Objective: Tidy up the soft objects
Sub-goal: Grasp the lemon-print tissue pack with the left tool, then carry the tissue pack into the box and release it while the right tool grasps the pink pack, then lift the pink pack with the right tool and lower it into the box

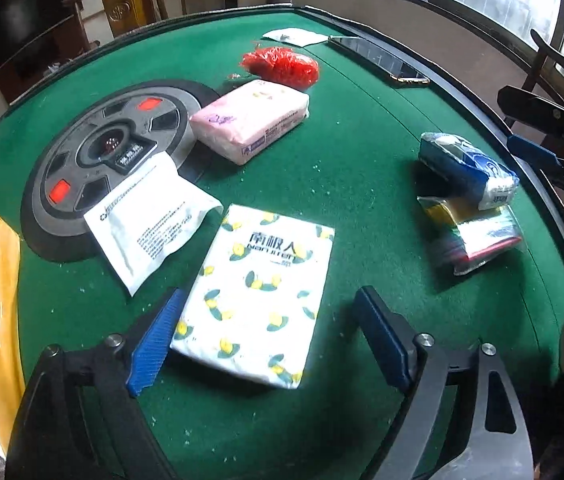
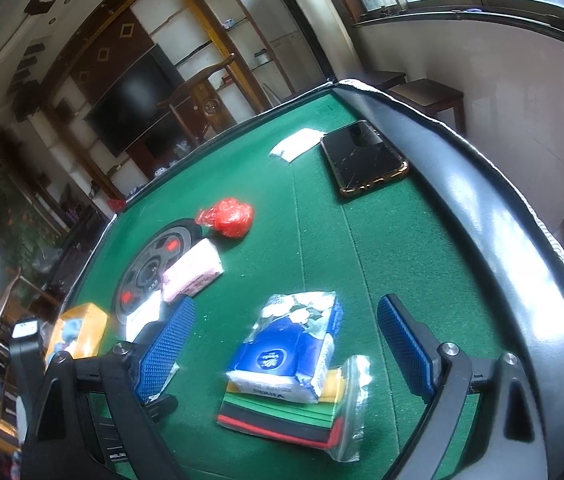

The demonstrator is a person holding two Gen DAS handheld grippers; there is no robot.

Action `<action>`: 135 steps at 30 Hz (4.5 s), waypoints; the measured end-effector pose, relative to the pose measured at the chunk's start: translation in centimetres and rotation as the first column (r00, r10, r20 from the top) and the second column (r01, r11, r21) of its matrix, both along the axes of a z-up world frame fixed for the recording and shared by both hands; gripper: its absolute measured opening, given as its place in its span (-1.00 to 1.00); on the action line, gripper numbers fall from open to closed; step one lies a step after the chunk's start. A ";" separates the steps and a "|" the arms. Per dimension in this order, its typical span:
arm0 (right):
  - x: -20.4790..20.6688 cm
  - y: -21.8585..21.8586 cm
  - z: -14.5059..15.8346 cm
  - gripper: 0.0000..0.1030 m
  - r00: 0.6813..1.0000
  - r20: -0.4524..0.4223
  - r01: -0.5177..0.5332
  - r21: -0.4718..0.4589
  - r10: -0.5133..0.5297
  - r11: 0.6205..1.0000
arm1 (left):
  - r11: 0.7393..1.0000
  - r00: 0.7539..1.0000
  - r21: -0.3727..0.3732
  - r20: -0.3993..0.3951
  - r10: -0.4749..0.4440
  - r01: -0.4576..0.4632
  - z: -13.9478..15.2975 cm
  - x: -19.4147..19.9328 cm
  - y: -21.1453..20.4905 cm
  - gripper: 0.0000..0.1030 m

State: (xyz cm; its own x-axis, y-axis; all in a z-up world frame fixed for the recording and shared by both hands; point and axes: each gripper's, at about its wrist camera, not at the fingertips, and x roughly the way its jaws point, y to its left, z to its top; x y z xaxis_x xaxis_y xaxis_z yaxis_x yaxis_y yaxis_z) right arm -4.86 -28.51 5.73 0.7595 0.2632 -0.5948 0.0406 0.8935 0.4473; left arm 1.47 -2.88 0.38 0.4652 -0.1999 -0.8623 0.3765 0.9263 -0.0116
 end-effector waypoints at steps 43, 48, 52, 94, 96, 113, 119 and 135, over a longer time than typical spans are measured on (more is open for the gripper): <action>5.8 9.2 0.8 0.74 0.966 -0.187 -0.162 0.092 0.177 0.982 | 0.828 0.854 -0.332 0.107 0.509 -0.452 4.8 -12.3 29.5 -0.02; 11.0 12.9 -1.3 0.74 0.943 -0.306 -0.100 0.121 0.133 0.988 | 0.831 0.839 -0.281 0.129 0.529 -0.480 4.6 -12.5 30.9 -0.02; 13.8 14.8 -2.1 0.74 0.934 -0.355 -0.007 0.093 0.040 0.996 | 0.819 0.817 -0.219 0.128 0.562 -0.530 3.6 -12.3 32.8 -0.01; -8.2 45.4 1.4 0.01 0.523 -0.195 -0.852 -0.147 0.830 0.502 | 0.616 0.634 -0.439 0.125 0.763 -0.654 5.1 -19.5 40.4 0.40; -8.9 47.6 0.4 0.01 0.491 -0.221 -0.869 -0.195 0.842 0.456 | 0.611 0.634 -0.442 0.116 0.765 -0.657 4.8 -19.7 40.8 0.40; -5.9 51.9 -3.1 -0.11 0.506 -0.357 -0.861 -0.261 0.785 0.436 | 0.596 0.633 -0.460 0.090 0.769 -0.658 4.0 -19.9 41.9 0.41; -6.0 52.0 -3.0 -0.10 0.449 -0.367 -0.893 -0.162 0.815 0.419 | 0.593 0.628 -0.466 0.097 0.772 -0.657 4.5 -20.2 41.9 0.40; -4.6 43.4 1.5 0.25 0.557 -0.208 -0.824 -0.014 0.804 0.567 | 0.607 0.641 -0.462 0.102 0.761 -0.647 4.9 -20.2 41.3 0.43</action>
